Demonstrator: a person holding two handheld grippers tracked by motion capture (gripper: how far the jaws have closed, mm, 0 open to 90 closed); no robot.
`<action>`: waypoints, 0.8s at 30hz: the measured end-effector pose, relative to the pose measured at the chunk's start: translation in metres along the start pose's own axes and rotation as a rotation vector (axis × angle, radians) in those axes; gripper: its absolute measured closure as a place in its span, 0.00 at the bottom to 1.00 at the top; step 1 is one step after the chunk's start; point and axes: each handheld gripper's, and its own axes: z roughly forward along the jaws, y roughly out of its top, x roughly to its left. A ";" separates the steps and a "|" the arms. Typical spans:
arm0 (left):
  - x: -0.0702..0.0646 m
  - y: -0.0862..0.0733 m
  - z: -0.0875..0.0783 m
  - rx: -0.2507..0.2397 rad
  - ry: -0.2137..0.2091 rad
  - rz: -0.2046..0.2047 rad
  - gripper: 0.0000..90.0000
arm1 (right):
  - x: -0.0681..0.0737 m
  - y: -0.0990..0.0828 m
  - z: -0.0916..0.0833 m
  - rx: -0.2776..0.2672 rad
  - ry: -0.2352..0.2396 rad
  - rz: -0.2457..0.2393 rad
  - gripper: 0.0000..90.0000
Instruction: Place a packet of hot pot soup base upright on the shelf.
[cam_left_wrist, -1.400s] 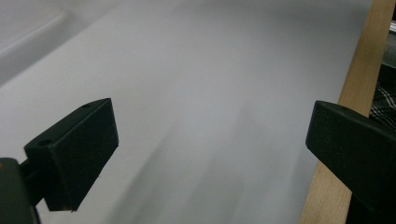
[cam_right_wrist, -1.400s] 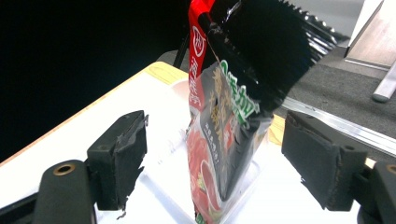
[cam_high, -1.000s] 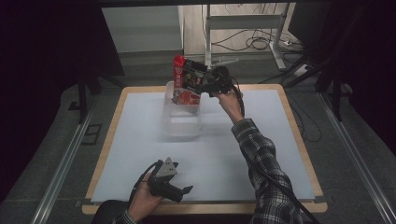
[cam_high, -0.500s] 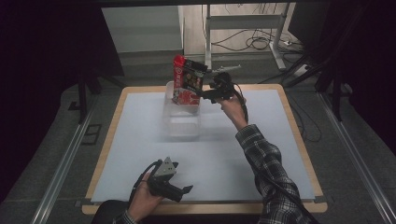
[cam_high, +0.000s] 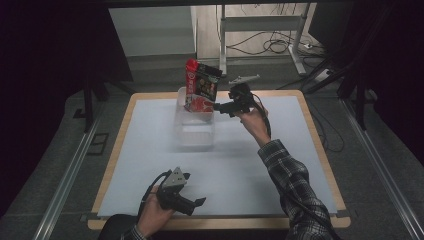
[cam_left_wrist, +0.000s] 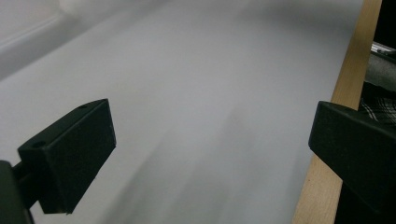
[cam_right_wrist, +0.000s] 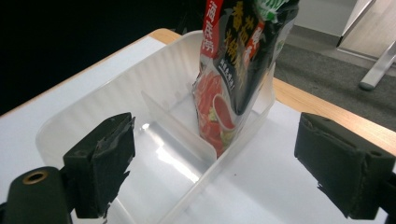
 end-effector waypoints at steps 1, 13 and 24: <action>0.000 0.000 0.000 -0.003 0.002 -0.002 0.00 | 0.001 -0.001 -0.001 0.002 -0.001 -0.006 0.12; 0.003 -0.001 0.000 -0.013 -0.008 -0.013 0.00 | 0.010 -0.011 -0.017 0.012 0.002 -0.048 0.08; 0.002 -0.002 0.002 -0.003 -0.014 -0.011 0.00 | 0.010 -0.027 -0.035 0.010 -0.011 -0.044 0.05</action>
